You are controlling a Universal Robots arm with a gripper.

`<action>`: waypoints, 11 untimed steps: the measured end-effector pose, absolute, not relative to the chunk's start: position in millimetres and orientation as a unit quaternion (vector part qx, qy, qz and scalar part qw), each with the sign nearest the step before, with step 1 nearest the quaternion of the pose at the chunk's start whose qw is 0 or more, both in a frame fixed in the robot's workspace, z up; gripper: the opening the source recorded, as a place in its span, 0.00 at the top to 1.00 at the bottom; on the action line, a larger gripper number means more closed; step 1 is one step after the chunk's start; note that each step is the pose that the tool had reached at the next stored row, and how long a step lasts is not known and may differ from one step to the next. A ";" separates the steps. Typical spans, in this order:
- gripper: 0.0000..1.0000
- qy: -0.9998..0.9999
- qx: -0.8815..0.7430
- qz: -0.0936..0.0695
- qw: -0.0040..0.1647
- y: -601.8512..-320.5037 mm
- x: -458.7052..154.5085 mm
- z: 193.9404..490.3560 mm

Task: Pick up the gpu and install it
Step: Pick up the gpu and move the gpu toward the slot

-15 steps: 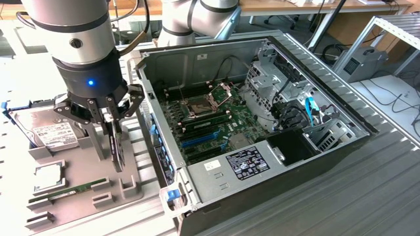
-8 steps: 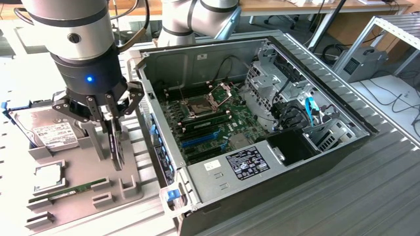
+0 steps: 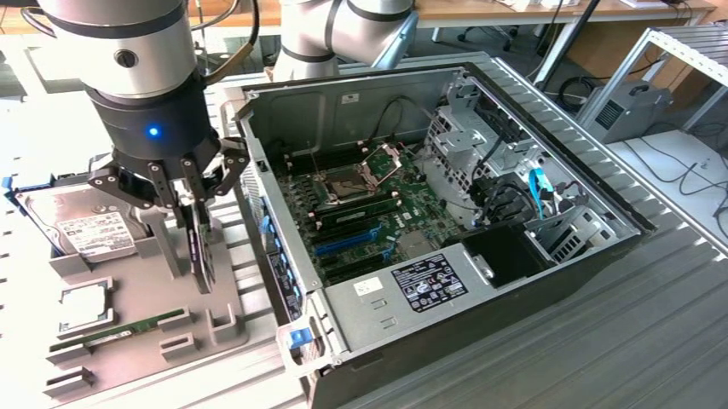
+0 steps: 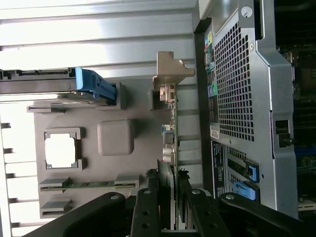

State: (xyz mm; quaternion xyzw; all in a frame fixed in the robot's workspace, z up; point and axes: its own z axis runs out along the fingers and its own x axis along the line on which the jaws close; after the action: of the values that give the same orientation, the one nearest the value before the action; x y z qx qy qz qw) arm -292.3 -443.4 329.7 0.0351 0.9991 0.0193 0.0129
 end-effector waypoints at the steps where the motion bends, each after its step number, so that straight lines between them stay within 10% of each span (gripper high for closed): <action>1: 0.74 0.999 0.035 0.019 0.013 -443.4 -292.4 330.4; 11: 0.74 0.999 0.035 0.019 0.013 -443.4 -292.3 336.4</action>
State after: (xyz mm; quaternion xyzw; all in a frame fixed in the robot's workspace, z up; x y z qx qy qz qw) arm -292.3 -443.4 336.4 0.0351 0.9991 0.0193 0.0128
